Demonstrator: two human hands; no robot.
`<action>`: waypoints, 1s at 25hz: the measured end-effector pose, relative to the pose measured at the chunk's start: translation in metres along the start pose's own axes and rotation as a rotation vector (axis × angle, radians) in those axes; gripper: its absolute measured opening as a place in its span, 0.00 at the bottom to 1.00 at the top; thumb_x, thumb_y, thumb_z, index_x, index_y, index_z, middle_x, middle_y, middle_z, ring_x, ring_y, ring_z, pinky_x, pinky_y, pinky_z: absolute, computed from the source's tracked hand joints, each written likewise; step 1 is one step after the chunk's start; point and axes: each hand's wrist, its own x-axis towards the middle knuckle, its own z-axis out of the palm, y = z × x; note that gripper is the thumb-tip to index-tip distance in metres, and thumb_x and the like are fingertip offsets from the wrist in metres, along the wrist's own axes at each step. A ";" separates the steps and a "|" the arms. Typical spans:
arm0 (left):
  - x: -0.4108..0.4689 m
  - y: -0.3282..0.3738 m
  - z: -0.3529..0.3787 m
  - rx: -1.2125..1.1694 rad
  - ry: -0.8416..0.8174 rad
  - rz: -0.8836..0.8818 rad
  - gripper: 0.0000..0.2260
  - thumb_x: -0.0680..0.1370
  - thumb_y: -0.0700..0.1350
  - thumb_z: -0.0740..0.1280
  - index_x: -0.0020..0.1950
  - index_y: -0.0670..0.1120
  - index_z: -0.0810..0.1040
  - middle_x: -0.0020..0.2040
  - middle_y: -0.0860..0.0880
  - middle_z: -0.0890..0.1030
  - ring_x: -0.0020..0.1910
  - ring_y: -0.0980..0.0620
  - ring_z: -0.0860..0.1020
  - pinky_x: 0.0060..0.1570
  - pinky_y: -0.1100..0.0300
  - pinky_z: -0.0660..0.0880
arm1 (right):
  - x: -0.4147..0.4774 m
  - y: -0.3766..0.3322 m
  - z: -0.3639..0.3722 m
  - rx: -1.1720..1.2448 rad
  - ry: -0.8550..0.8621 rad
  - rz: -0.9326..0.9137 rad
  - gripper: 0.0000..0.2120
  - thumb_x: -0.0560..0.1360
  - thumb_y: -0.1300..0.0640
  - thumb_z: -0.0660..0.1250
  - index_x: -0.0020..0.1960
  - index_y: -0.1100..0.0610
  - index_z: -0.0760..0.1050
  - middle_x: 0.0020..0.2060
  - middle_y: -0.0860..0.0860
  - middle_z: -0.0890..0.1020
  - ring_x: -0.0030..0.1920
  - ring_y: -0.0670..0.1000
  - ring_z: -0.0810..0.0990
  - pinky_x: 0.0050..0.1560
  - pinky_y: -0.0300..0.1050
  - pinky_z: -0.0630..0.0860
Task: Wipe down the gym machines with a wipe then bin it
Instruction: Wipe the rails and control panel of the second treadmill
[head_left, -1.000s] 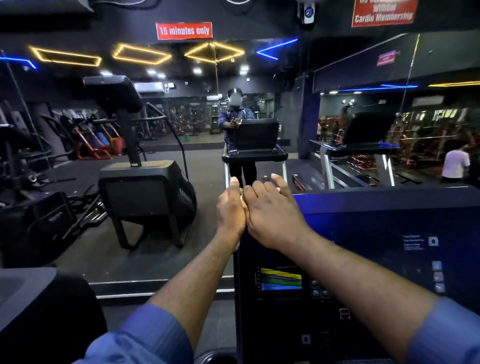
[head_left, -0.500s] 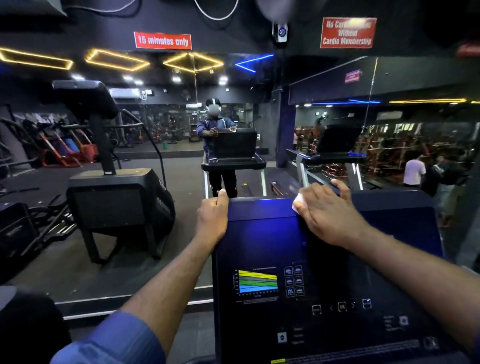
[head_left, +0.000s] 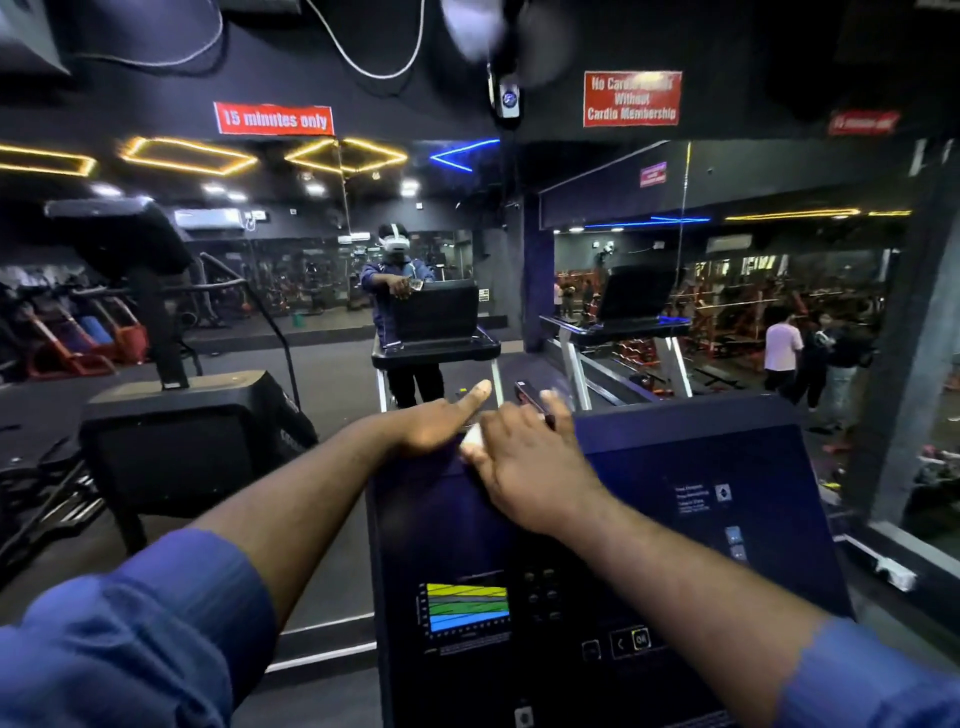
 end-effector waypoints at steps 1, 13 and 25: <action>0.004 0.005 0.002 0.088 -0.016 -0.012 0.44 0.81 0.73 0.43 0.70 0.39 0.79 0.71 0.40 0.77 0.71 0.41 0.74 0.76 0.48 0.64 | -0.008 0.028 -0.005 -0.030 -0.011 0.013 0.18 0.83 0.43 0.56 0.65 0.51 0.76 0.59 0.51 0.78 0.63 0.56 0.76 0.74 0.64 0.49; 0.038 0.055 0.031 0.106 -0.194 0.069 0.44 0.79 0.74 0.43 0.71 0.43 0.79 0.72 0.41 0.76 0.74 0.43 0.73 0.77 0.47 0.64 | -0.017 0.069 0.003 0.039 -0.202 0.218 0.32 0.80 0.39 0.42 0.74 0.54 0.67 0.68 0.52 0.73 0.73 0.53 0.67 0.78 0.63 0.45; 0.076 0.146 0.087 0.260 -0.239 0.253 0.44 0.79 0.72 0.35 0.85 0.45 0.59 0.85 0.43 0.55 0.84 0.44 0.53 0.82 0.46 0.43 | -0.068 0.259 -0.023 -0.056 -0.350 0.344 0.30 0.79 0.35 0.41 0.76 0.44 0.62 0.72 0.46 0.69 0.76 0.47 0.63 0.78 0.63 0.41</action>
